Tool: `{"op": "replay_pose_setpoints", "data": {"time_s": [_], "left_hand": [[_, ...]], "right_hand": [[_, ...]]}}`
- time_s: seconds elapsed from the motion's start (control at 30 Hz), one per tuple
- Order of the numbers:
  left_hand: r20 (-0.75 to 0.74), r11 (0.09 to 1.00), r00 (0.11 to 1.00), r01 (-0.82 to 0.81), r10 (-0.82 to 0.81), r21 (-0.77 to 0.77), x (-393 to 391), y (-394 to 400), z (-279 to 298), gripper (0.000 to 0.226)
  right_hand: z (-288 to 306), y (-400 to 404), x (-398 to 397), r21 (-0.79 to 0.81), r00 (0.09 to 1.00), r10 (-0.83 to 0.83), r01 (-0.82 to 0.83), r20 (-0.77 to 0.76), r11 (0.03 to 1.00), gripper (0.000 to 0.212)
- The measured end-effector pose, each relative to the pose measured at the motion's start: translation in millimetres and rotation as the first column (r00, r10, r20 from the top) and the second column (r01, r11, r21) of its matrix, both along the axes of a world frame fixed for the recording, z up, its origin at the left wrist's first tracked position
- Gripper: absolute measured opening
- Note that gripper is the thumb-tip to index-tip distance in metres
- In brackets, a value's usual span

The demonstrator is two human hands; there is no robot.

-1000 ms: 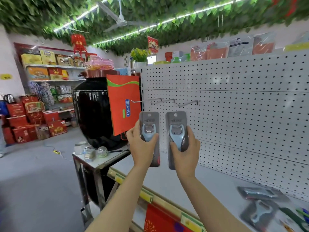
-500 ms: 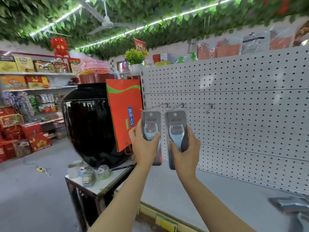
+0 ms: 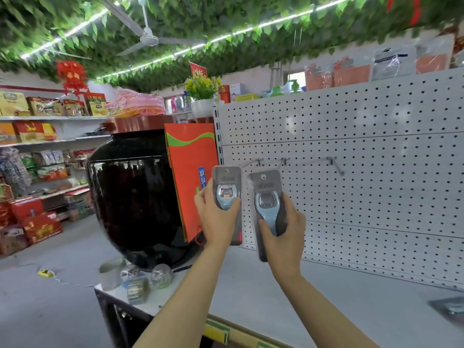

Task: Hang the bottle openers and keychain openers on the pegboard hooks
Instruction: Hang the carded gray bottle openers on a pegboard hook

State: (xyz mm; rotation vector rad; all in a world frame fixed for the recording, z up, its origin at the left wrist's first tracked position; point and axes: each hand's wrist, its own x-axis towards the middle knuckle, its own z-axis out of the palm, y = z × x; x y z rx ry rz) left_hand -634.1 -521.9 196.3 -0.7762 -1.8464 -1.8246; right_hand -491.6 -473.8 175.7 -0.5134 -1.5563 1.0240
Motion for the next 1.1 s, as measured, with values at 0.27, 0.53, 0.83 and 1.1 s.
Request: {"op": "replay_pose_setpoints", "data": {"time_s": [0.27,0.53,0.83,1.1], "left_hand": [[-0.001,0.999,1.0,-0.026,0.026,-0.034,-16.8,13.9,-7.8,0.081],[-0.02,0.989,1.0,-0.024,0.021,-0.148,-31.2,30.2,-6.2,0.077],[-0.022,0.973,1.0,-0.005,0.0,-0.232,-38.9,42.8,-5.7,0.081],[-0.063,0.949,0.995,0.056,-0.08,-0.311,-48.1,21.7,-0.2,0.075]], "right_hand": [[-0.4,-3.9,-5.4,0.054,1.0,0.01,-0.009,-0.025,0.999,0.071],[-1.2,-4.4,-27.4,0.028,1.0,-0.003,0.003,-0.03,1.0,0.075],[-11.1,-3.4,-39.4,0.006,0.999,-0.028,0.028,-0.03,1.0,0.08],[-6.0,-12.7,-58.5,0.03,0.999,-0.014,0.015,-0.04,0.999,0.079]]}}
